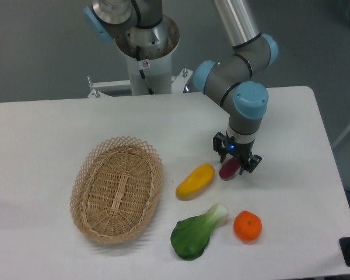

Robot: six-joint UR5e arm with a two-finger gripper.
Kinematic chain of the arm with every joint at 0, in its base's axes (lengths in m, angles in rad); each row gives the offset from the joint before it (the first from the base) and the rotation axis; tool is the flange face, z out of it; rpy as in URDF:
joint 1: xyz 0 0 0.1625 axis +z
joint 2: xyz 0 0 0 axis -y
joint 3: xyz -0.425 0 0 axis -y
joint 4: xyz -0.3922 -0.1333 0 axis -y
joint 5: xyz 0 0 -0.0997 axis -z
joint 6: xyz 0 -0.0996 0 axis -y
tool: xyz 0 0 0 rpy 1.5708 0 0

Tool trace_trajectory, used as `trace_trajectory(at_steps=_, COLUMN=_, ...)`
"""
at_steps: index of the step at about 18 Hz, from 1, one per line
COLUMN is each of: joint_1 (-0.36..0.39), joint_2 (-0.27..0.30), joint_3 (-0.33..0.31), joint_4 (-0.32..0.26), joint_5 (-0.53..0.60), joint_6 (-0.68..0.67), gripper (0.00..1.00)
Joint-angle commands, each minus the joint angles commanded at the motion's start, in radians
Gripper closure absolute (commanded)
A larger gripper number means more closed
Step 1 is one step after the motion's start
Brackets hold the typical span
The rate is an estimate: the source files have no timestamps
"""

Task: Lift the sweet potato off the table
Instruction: 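Lower the gripper around the sweet potato and close on it, then lift the gripped sweet potato up off the table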

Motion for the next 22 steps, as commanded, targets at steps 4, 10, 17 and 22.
trace_trajectory(at_steps=4, joint_1=0.002, joint_2=0.002, joint_3=0.005, joint_4=0.000, joint_5=0.000, joint_6=0.011, gripper=0.70)
trace_trajectory(at_steps=10, joint_1=0.005, joint_2=0.008, joint_3=0.026, joint_4=-0.002, joint_5=0.000, joint_6=0.029, gripper=0.70)
trace_trajectory(at_steps=17, joint_1=0.011, joint_2=0.054, joint_3=0.139, joint_4=-0.073, joint_5=-0.011, joint_6=0.043, gripper=0.70)
trace_trajectory(at_steps=22, joint_1=-0.006, joint_2=0.086, joint_3=0.273, joint_4=-0.236, joint_5=-0.057, joint_6=0.014, gripper=0.70)
